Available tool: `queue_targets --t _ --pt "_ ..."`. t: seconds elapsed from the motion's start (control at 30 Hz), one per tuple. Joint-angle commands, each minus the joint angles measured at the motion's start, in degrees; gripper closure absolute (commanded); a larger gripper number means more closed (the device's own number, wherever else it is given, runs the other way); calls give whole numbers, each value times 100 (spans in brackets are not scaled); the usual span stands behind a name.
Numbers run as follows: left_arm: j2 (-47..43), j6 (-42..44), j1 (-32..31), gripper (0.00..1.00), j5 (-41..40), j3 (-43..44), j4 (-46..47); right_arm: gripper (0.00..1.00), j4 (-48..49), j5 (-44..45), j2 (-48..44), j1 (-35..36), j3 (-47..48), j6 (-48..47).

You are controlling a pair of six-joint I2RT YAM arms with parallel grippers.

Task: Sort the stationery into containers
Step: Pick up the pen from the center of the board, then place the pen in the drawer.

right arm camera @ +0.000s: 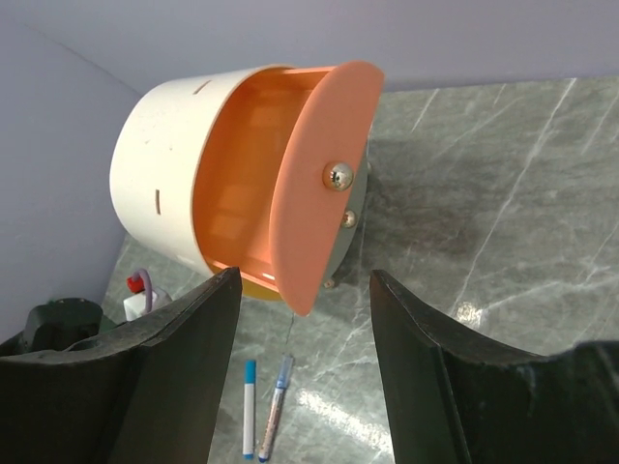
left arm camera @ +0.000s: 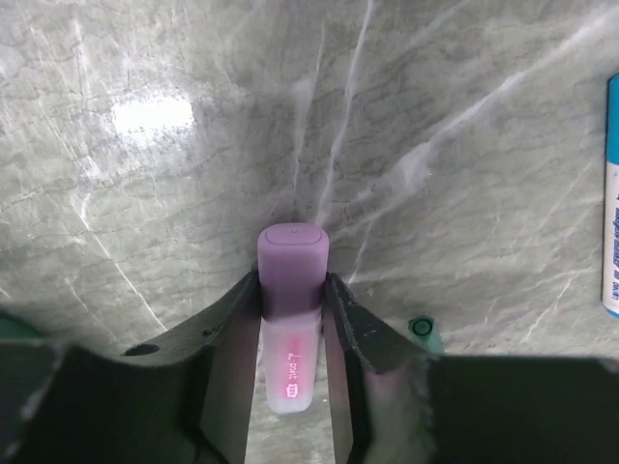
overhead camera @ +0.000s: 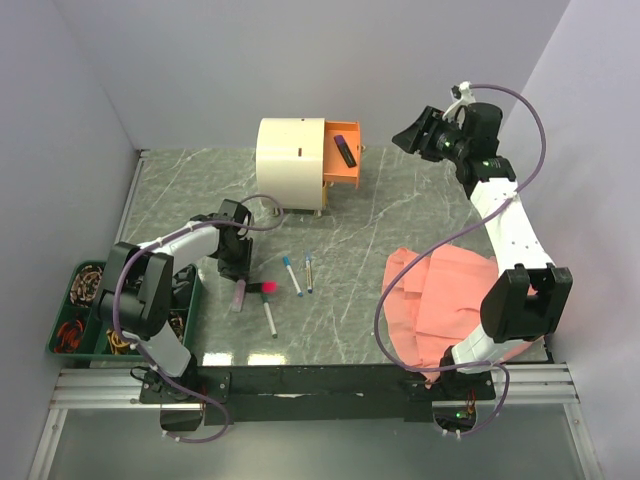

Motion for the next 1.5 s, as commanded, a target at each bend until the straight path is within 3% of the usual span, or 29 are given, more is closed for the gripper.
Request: queue_targets --t 0.0,0.2,0.3,0.5,0.73,0.9,1.17,1.47 --pt "39 12 -44 67 2 -13 20 36 415 -80 -186 -38 4 141" --pt "-198 205 -44 82 72 74 20 37 389 -54 -159 -38 127 62" --pt "-452 310 -44 99 151 363 -120 36 346 -28 -247 -38 118 -34" --pt "-1183 688 -44 99 660 1153 -840 36 91 34 -493 -38 -31 -254" --pt "-1254 1558 -149 99 3155 2736 -1712 36 -6 209 -678 -38 -250 -465" --pt "-666 1454 -430 99 4404 4247 -878 36 117 411 -915 -38 -470 -544" --pt "1266 1172 -676 99 4143 6953 -157 36 239 412 -1065 -46 -787 -509" --pt "2541 1243 -1072 94 3212 8475 555 36 327 438 -1197 -99 -1033 -509"
